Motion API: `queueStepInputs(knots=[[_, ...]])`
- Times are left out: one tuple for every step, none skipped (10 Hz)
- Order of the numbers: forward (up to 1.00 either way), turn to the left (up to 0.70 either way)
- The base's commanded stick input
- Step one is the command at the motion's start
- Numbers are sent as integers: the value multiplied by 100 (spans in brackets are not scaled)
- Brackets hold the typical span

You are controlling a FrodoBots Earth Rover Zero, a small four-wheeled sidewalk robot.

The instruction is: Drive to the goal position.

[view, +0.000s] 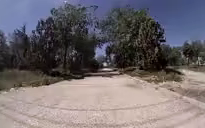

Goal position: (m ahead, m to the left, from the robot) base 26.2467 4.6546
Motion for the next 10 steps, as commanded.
queueStepInputs(knots=[[70,1],[70,1],[70,1],[70,1],[70,1],[70,1],[70,1],[70,1],[70,1],[70,1]])
